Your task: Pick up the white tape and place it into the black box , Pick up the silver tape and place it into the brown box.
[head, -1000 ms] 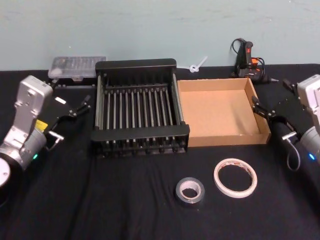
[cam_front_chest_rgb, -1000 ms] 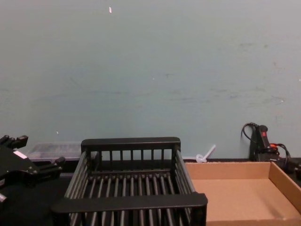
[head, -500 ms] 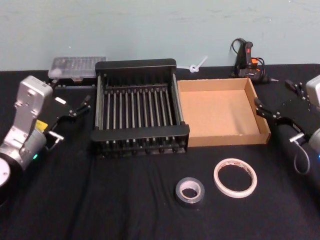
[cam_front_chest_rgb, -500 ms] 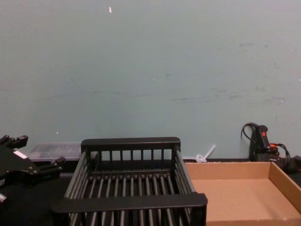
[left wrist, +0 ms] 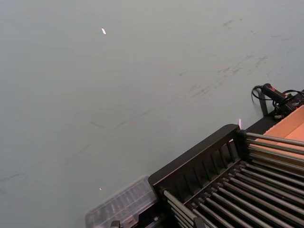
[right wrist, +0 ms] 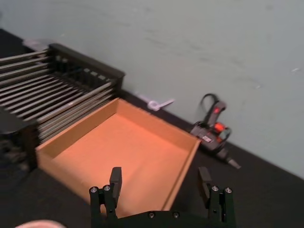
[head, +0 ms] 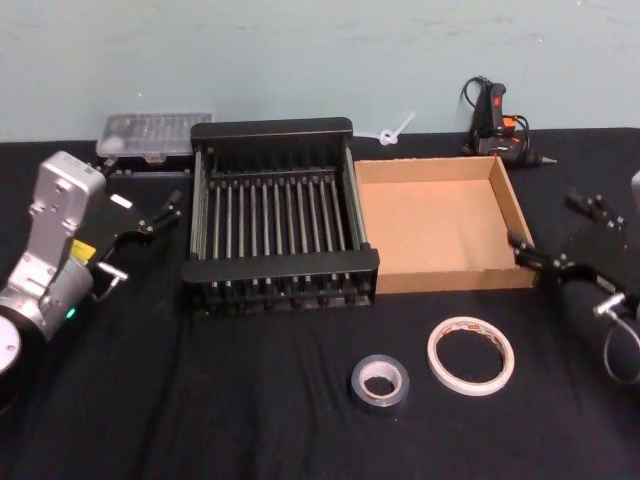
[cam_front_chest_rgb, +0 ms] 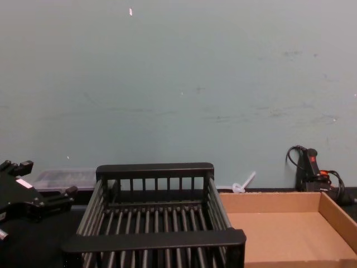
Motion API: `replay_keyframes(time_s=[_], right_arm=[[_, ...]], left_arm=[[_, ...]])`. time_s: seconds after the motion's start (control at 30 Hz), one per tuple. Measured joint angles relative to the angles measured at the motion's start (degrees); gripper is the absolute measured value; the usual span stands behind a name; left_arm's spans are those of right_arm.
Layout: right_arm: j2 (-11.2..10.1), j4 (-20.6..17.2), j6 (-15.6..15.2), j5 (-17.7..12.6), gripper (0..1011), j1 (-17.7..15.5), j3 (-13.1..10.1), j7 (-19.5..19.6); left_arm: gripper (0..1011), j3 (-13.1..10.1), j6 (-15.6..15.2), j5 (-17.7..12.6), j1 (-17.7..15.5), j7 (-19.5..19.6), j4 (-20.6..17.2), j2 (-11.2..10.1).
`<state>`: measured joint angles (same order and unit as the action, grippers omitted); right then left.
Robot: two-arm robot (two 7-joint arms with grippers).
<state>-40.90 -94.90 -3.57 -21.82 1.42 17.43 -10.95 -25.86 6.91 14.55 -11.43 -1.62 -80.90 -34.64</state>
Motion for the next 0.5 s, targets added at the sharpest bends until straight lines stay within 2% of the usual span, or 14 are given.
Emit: replay_keyframes(time_s=[0.5], right_arm=[[-1.7, -3.9, -6.8, -3.9, 1002, -4.9, -1.5, -6.9]], left_arm=[[1001, 0.0, 0.0, 0.0, 0.0, 0.0, 0.0, 0.0]])
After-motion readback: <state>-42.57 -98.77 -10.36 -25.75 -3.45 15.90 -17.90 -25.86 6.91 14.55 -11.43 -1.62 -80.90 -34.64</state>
